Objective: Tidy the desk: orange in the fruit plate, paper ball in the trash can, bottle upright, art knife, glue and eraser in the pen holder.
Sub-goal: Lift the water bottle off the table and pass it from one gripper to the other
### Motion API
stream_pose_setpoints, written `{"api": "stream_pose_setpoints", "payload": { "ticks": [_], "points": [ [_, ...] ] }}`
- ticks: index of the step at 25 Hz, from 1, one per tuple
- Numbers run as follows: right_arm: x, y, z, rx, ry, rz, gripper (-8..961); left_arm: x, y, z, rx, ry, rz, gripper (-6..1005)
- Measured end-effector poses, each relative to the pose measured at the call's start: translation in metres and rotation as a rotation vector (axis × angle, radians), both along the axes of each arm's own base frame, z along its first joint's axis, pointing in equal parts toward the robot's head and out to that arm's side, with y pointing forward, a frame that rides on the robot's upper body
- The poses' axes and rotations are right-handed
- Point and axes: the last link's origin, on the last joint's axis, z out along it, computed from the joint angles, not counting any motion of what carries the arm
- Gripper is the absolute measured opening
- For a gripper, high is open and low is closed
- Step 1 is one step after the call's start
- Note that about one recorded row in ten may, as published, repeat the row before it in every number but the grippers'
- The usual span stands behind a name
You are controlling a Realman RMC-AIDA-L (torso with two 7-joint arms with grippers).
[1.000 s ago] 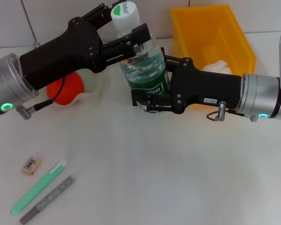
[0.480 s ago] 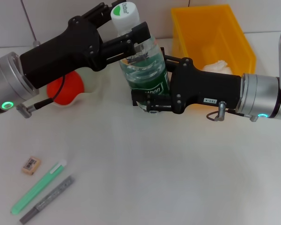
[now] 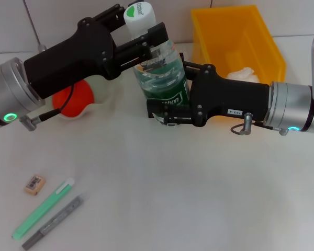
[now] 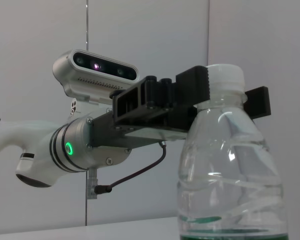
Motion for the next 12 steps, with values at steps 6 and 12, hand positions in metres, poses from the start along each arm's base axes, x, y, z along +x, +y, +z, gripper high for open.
{"api": "stream_pose_setpoints", "payload": {
  "ticks": [6, 12],
  "points": [
    [-0.0008, 0.0005, 0.0002, -0.001, 0.000, 0.002, 761, 0.0003, -0.0009, -0.0013, 0.007, 0.003, -0.008, 603],
    [-0.0018, 0.0012, 0.0007, 0.000, 0.000, 0.006, 761, -0.0010, -0.0009, 0.0006, 0.013, -0.012, 0.002, 491]
  ]
}}
